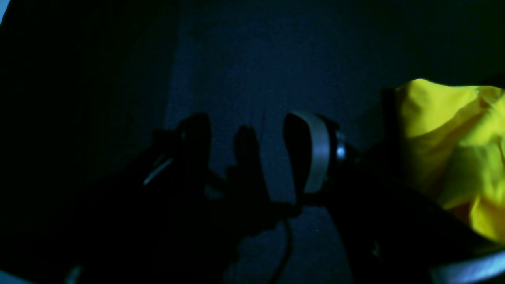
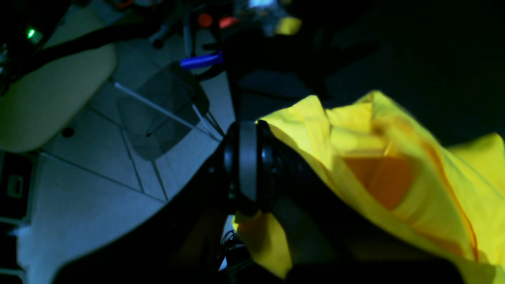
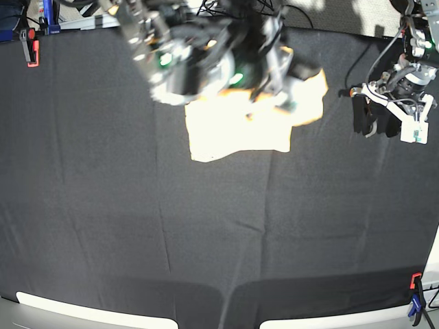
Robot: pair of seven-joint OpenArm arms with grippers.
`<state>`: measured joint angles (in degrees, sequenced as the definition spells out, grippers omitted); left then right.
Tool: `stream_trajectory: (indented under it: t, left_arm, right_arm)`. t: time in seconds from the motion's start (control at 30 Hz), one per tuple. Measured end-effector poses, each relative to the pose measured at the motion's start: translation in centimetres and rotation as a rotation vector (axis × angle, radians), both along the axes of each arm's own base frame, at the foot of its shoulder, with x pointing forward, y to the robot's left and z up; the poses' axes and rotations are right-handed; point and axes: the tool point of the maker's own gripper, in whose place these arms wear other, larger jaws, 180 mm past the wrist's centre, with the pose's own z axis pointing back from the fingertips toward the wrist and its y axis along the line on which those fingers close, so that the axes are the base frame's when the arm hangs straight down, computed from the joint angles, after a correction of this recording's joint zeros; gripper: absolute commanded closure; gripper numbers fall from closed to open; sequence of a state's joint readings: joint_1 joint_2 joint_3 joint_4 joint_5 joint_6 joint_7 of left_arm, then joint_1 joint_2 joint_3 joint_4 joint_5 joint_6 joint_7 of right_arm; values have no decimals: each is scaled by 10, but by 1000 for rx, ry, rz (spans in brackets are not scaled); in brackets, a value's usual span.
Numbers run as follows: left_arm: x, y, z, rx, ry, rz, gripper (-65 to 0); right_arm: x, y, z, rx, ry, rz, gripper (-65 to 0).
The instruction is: Layout the t-shirt on the table in an organized manner, then fold the t-shirt properly
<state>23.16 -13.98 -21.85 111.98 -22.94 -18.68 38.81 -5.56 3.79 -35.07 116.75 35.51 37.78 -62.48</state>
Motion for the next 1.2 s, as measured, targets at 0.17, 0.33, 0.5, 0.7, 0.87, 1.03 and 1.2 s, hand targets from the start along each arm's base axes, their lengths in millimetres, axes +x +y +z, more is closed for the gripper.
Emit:
stream_trajectory:
  t: [0.17,0.33,0.5,0.7,0.87,1.03,1.2]
  left_arm:
    - [0,0,0,0,0,0,-305]
    - [0,0,0,0,0,0,-305]
    - [0,0,0,0,0,0,-305]
    - [-14,-33,-9,-150,96,-123,-305]
    - [-24,-52,-11,-264,162,-175,-305]
    - [-26,-61,-8,-323,171,-196,-305]
    - [-25,-63,-11,-385,171,-187,-305]
  right_arm:
    - [-3,9,4,8,-14,13,-86]
    - [-7,13,12,56,10,27,-258]
    - [-6,13,15,69,17,27,-259]
    - [64,-36,-9,-103,-100,-222,-259]
    - [129,-124,-11,-188,-144,-501,-259]
    - [158,-226,-5,-256,-157,-733,-259]
    - [165,-294,18,-248,-173,-877,-259]
